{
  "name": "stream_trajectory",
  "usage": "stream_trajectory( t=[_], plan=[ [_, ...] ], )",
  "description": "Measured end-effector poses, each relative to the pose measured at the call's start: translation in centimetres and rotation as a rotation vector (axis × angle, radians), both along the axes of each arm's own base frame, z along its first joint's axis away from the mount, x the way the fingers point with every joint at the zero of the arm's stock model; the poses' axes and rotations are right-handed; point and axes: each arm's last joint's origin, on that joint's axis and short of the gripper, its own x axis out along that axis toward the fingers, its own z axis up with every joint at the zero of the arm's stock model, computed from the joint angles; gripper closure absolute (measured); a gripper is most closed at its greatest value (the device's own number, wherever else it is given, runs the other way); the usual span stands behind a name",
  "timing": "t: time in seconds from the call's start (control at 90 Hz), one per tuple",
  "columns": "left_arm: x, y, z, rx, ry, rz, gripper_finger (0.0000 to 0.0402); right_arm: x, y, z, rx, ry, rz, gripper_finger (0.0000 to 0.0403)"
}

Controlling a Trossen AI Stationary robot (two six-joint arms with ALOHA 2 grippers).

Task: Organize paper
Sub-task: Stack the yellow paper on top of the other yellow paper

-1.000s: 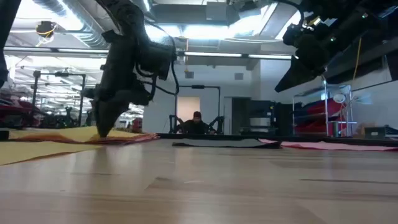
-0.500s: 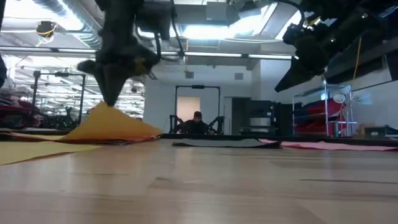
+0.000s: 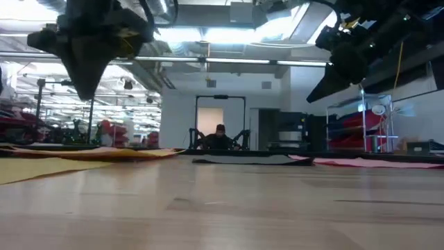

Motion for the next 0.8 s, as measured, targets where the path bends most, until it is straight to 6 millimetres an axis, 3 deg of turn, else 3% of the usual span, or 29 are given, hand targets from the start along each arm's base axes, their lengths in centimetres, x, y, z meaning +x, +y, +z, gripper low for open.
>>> stream_trajectory(
  t=[0.289,0.467,0.633,0.8],
  plan=[
    [0.6,-0.5,-3.0,0.070,-0.110,-0.379,0.0401,0.0,0.0,0.0,0.005,-0.005,-0.003,0.0398],
    [-1.0,-0.2,-3.4,0.300,0.020,-0.342,0.0401,0.0,0.0,0.0,0.036,-0.026,-0.031,0.0398],
    [-2.8,-1.4,-3.3,0.558,0.114,-0.414,0.0401,0.3,0.0,0.4,0.062,-0.081,-0.062,0.0398],
    [-3.2,-3.3,-4.6,0.567,0.124,-0.566,0.0401,0.5,-0.1,0.7,0.052,-0.130,-0.104,0.0398]
  ],
)
